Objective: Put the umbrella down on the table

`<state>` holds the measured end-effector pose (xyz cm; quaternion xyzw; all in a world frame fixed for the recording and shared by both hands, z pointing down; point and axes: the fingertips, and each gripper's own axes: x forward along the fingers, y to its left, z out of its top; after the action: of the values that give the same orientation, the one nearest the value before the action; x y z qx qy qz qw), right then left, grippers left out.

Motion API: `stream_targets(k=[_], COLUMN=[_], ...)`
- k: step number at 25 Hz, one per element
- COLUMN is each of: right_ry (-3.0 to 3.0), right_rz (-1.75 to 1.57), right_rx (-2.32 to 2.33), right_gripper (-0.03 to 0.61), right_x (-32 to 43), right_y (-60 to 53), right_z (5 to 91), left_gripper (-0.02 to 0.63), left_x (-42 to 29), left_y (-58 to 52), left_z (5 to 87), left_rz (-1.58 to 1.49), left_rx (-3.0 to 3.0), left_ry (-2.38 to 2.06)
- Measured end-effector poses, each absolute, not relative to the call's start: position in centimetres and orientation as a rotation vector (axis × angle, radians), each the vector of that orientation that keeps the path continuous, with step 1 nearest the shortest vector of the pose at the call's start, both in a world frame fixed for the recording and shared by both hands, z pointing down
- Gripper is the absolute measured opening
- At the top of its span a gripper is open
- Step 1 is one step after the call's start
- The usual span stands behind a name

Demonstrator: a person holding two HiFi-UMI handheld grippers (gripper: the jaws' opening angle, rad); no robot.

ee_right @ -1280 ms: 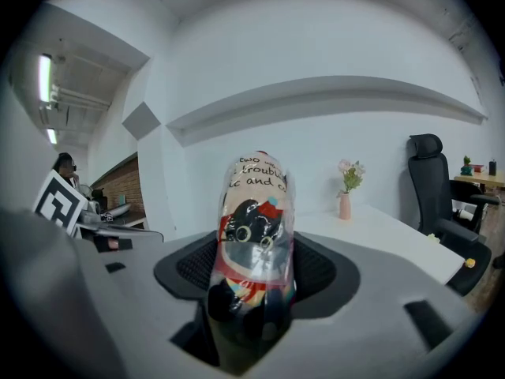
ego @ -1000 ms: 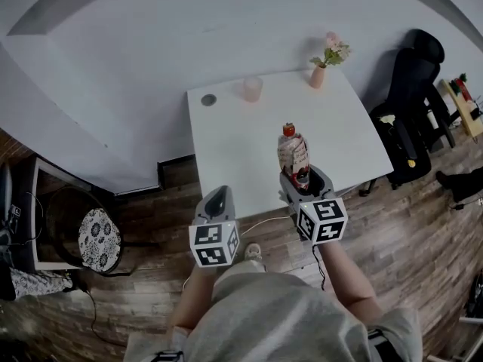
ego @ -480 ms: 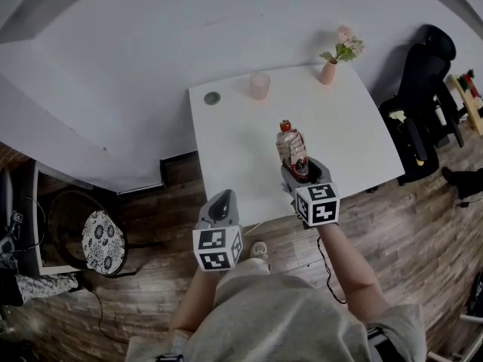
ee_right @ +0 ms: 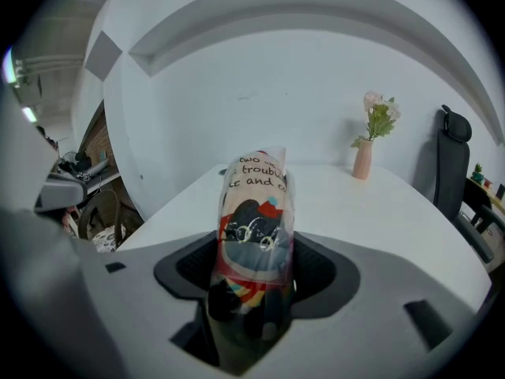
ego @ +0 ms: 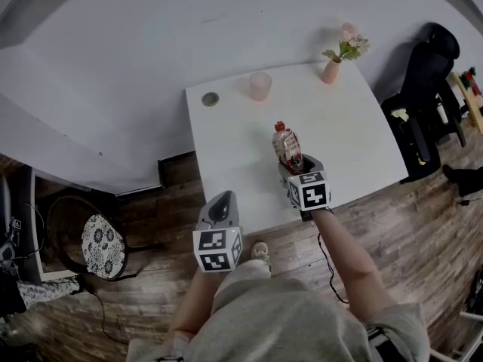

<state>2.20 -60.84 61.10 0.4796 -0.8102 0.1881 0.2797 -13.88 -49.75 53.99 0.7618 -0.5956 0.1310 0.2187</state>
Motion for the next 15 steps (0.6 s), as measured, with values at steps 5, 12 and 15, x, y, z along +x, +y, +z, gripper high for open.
stream_targets(k=[5, 12, 15], right_ry=[-2.095, -2.01, -1.961], right_rz=[0.516, 0.521, 0.536], right_rx=[1.25, 1.189, 1.186], right_gripper=[0.268, 0.268, 0.268], right_x=[2.3, 2.3, 2.5], right_y=[-62.9, -64.8, -65.4], right_z=[63.5, 66.4, 67.3], left_gripper=[0.009, 0.009, 0.009], left_x=[-13.8, -14.2, -14.4], left_y=[-50.4, -50.9, -51.0], left_z=[54.4, 54.8, 55.0], left_rz=[0.367, 0.37, 0.378], left_rx=[2.105, 2.083, 2.078], left_ry=[-1.641, -1.648, -1.649])
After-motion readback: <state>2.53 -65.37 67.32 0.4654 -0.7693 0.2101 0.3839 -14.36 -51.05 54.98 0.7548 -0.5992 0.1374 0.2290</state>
